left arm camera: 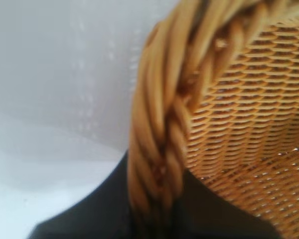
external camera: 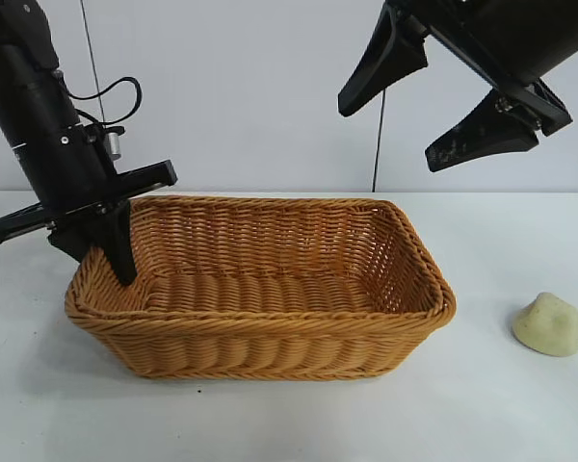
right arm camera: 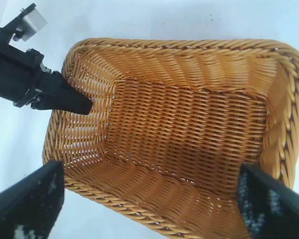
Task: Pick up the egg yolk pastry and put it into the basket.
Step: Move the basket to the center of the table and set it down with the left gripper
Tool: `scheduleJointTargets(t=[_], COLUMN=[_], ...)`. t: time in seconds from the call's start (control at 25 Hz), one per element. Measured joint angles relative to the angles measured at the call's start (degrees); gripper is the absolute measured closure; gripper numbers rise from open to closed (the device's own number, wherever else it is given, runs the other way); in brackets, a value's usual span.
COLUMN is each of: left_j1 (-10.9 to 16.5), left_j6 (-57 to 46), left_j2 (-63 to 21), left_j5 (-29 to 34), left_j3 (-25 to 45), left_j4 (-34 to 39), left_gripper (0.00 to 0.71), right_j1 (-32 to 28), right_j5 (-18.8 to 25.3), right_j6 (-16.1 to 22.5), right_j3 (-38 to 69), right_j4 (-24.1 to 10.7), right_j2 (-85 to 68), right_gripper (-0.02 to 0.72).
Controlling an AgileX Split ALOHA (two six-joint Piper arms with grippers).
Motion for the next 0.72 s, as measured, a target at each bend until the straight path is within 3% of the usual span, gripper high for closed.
scheduleJointTargets(t=[0.24, 0.36, 0.44, 0.6, 0.72], left_j1=[0.0, 0.0, 0.0, 0.0, 0.0], left_j6=[0.01, 0.13, 0.19, 0.25, 0.25], left_j2=[0.0, 0.0, 0.0, 0.0, -0.3], left_j5=[-0.44, -0.52, -0.61, -0.66, 0.36], left_j3=[0.0, 0.0, -0.06, -0.17, -1.1], left_j4=[0.0, 0.0, -0.13, -0.57, -0.57], left_gripper=[0.63, 0.598, 0.507, 0.224, 0.144], right_j1=[0.0, 0.0, 0.0, 0.0, 0.0], right_j5=[0.0, 0.05, 0.05, 0.05, 0.19], right_j6=[0.0, 0.0, 0.0, 0.0, 0.0], right_j3=[0.0, 0.0, 0.0, 0.0, 0.0], right_j4=[-0.12, -0.12, -0.17, -0.17, -0.17], right_j2=[0.0, 0.0, 0.0, 0.0, 0.0], right_gripper=[0.034, 0.034, 0.034, 0.034, 0.034])
